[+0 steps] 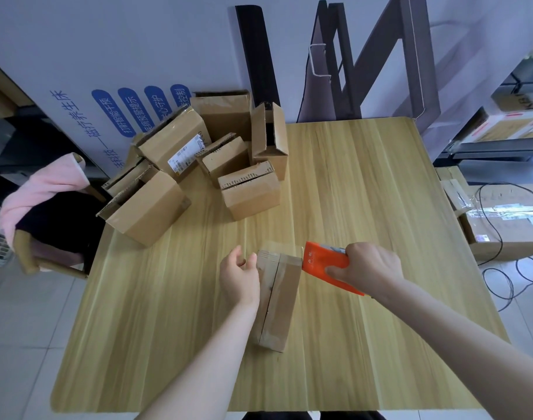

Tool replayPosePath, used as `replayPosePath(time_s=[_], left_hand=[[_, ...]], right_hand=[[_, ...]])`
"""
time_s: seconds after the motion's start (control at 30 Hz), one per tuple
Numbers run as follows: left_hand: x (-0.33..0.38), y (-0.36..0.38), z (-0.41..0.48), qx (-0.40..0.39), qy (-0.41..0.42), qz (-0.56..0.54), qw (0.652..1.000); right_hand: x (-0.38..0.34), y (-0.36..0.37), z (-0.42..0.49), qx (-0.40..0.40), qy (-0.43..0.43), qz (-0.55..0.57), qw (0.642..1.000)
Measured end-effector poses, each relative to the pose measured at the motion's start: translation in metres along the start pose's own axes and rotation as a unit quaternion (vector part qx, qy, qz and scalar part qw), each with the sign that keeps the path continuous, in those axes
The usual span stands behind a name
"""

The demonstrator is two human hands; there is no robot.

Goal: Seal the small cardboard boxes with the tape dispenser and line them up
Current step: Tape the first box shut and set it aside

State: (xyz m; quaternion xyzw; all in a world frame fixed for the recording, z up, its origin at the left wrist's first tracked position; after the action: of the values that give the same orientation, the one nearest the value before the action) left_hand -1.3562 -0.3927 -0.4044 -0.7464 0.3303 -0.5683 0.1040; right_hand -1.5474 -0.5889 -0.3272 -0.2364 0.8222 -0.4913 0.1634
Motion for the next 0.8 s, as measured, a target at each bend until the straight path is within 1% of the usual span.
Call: replayPosePath(time_s=[0.07,0.17,0.27,0.4,0.47,0.5,0.53,0.6,0.67,0.73,0.8], left_hand=[[0.005,0.002,-0.008,-0.005,0.05,0.013,0.999],[0.007,0.015,-0.014,-0.053,0.08,0.036,0.995],[0.006,0.02,-0.015,-0.075,0.08,0.021,0.994],[0.004,0.022,-0.016,-0.074,0.062,-0.019,0.995],[0.001,0.024,-0.016,-0.075,0.048,-0.035,0.995],[-0.001,0.024,-0.016,-0.076,0.042,-0.039,0.995],[-0.002,0.025,-0.014,-0.078,0.037,-0.042,0.995],[-0.004,0.027,-0.011,-0.092,0.025,-0.053,0.994],[-0.005,0.03,-0.011,-0.109,0.014,-0.069,0.992],[-0.006,0.032,-0.012,-0.111,0.004,-0.082,0.99],[-0.008,0.033,-0.013,-0.093,-0.011,-0.095,0.991]], right_hand=[[-0.003,-0.002,0.0,0.004,-0.004,-0.006,1.0],[-0.009,-0.007,0.0,0.01,-0.008,-0.012,1.0],[-0.022,-0.014,-0.004,0.017,-0.015,-0.02,1.0],[-0.041,-0.023,-0.003,0.092,-0.028,-0.071,0.993],[-0.047,-0.01,0.004,0.103,-0.031,-0.106,0.989],[-0.048,-0.001,0.005,0.095,-0.028,-0.106,0.989],[-0.047,0.007,0.006,0.078,-0.02,-0.088,0.993],[-0.039,0.018,0.005,0.044,-0.002,-0.013,0.999],[-0.03,0.018,0.0,0.029,0.008,0.035,0.999],[-0.017,0.011,-0.004,0.028,0.03,0.064,0.997],[-0.006,0.002,-0.002,0.044,0.053,0.074,0.995]])
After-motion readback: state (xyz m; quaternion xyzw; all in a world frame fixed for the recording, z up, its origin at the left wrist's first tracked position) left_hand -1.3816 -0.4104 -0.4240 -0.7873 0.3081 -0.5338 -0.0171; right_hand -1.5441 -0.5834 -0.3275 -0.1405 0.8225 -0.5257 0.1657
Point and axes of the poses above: each hand's wrist, its own z-axis towards the middle knuckle, its own y-axis out of the palm, x = y × z, the point moved 9 cm from there along z, towards the middle knuckle, and after that the axes turned 1 degree about -x, right-handed, at the moved point
